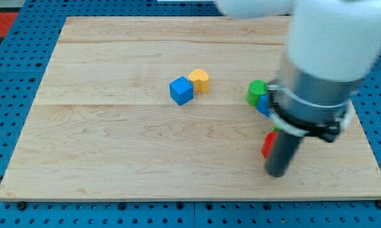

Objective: Push the blue cube and red circle towards the yellow heart

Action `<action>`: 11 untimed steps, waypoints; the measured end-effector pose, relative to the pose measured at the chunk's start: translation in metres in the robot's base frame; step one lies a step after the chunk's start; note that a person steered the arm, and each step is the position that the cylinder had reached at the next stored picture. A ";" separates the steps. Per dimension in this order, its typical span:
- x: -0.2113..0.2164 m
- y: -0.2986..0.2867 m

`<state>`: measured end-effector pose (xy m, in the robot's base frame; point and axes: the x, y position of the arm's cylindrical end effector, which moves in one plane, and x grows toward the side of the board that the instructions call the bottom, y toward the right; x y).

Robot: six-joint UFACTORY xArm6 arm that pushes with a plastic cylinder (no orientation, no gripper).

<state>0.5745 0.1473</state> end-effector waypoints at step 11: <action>-0.079 -0.034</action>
<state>0.4955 0.1136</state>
